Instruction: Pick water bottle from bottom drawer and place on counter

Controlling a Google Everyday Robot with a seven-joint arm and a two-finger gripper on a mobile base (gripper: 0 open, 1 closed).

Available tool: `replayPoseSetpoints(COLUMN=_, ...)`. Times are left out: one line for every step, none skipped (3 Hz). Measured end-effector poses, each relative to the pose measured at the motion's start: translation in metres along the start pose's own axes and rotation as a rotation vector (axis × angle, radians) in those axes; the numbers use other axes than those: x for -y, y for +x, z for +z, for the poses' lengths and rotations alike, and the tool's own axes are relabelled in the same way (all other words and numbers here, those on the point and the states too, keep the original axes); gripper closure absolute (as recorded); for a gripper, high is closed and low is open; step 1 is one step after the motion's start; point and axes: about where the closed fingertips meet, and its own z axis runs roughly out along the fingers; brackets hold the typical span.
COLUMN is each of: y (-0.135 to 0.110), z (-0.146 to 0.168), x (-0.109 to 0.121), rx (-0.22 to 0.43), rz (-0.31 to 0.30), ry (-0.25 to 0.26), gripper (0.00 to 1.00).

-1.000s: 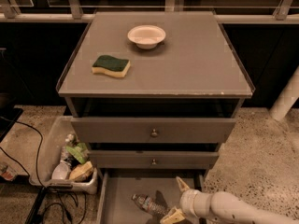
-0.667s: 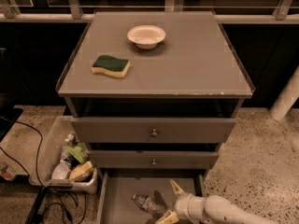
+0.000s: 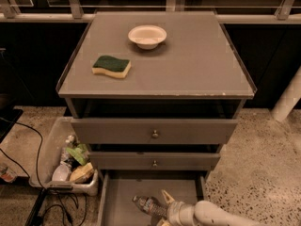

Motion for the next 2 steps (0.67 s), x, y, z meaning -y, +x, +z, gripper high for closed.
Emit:
replayPoseSetpoints(y=0.016, z=0.024, x=-0.008, rx=-0.055, rz=-0.003, ry=-0.009, gripper=0.00)
replayPoseSetpoints(y=0.042, z=0.043, x=0.014, rx=-0.134, rz=0.017, ry=0.040, gripper=0.00)
